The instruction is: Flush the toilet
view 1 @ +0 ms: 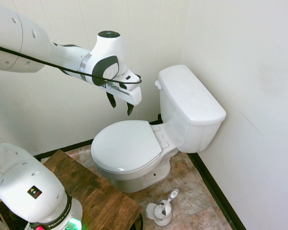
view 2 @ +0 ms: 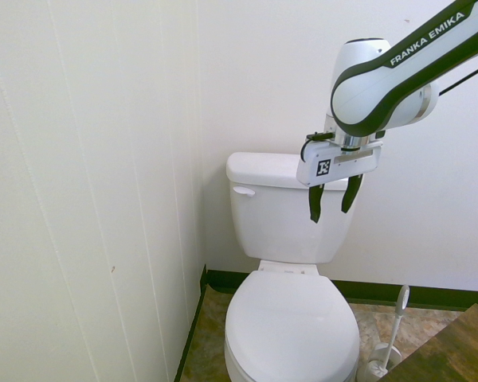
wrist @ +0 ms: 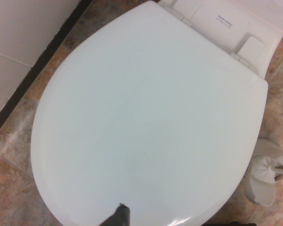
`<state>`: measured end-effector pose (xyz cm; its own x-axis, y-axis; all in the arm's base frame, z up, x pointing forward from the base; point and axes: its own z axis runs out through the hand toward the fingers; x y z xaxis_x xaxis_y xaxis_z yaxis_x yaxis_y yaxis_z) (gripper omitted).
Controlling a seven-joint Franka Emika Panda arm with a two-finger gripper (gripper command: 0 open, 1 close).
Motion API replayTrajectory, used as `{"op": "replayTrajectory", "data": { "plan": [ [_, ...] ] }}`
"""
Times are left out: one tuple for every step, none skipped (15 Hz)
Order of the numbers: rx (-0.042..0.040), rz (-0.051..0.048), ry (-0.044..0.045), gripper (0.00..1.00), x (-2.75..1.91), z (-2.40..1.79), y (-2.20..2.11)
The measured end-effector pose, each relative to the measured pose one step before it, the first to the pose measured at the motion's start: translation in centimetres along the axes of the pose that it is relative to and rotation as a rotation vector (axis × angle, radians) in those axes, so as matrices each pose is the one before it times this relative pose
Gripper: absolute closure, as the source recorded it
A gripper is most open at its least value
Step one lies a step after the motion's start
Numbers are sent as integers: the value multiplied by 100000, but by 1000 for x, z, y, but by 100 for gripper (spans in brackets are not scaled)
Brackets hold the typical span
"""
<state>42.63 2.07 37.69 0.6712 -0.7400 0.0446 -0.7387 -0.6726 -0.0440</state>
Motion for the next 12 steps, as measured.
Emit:
{"op": "replayTrajectory", "data": {
  "plan": [
    [-155, -10, -148, 0, 3, 91, -9],
    [-183, -61, -113, 0, -51, 109, -83],
    [310, 852, 388, 0, -90, 91, -268],
    [492, 1729, 557, 0, -132, 165, -499],
    [848, 2094, 770, 0, -155, 183, -725],
    [920, 1976, 634, 0, -102, 214, -813],
    [706, 1899, 406, 0, -2, 118, -930],
    [1499, 2408, 1157, 0, 140, -58, -1206],
    [1641, 2511, 1352, 0, 256, -128, -1437],
    [1435, 2112, 1126, 0, 316, -35, -1460],
    [1445, 2252, 1119, 0, 450, 82, -1468],
    [1582, 2482, 556, 0, 496, 208, -1311]
  ]
}}
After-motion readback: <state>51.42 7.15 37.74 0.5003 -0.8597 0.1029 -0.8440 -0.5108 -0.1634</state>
